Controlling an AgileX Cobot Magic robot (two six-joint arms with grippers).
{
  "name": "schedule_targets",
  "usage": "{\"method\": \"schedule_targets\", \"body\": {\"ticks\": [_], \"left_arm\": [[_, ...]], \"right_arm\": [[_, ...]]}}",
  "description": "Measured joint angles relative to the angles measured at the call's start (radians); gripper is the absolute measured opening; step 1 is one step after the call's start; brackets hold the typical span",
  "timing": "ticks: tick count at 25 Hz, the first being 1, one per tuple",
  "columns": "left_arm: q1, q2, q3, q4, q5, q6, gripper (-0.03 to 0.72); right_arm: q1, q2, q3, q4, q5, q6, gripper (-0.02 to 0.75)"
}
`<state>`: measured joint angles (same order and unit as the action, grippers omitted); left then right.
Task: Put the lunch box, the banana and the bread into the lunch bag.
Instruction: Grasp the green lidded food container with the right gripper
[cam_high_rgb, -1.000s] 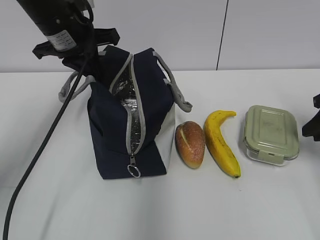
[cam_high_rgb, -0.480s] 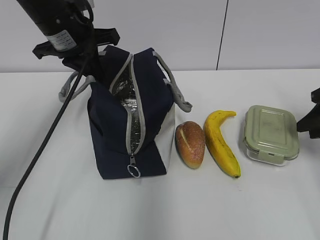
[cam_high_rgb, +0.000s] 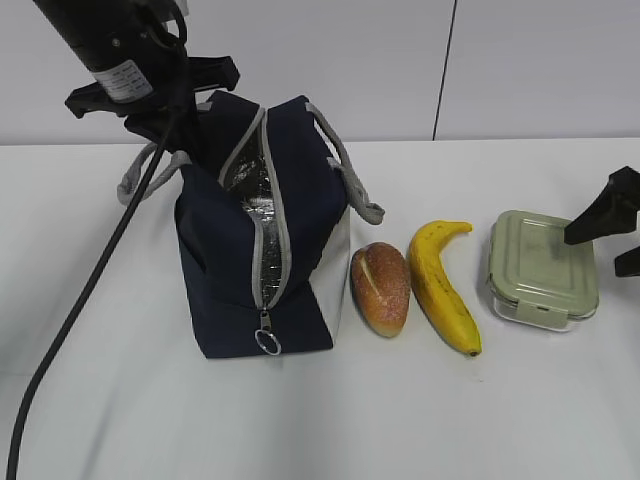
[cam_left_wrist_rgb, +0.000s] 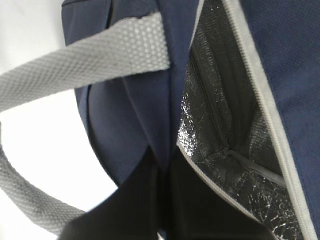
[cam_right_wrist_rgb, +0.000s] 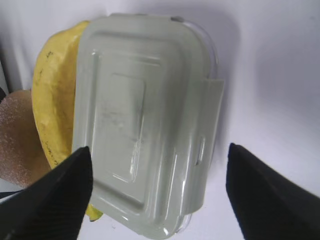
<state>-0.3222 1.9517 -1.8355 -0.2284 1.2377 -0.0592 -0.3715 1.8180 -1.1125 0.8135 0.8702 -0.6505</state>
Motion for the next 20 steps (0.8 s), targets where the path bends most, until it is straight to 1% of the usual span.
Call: {"method": "schedule_targets", "body": {"ticks": [3,8,13,20], "left_arm": [[0.000,0.000,0.000,0.000,0.000,0.000,0.000],[0.000,0.000,0.000,0.000,0.000,0.000,0.000],[0.000,0.000,0.000,0.000,0.000,0.000,0.000],[0.000,0.000,0.000,0.000,0.000,0.000,0.000]], "right_arm": [[0.000,0.077,-0.029,0.010,0.038,0.000,0.631],[0.000,0.133,-0.040,0.028,0.050,-0.003,0.627],[0.000,0.167,-0.044,0.104,0.058,-0.077,0.615],[0.000,0.205,-0.047,0.166,0.073,-0.131,0.596]]}}
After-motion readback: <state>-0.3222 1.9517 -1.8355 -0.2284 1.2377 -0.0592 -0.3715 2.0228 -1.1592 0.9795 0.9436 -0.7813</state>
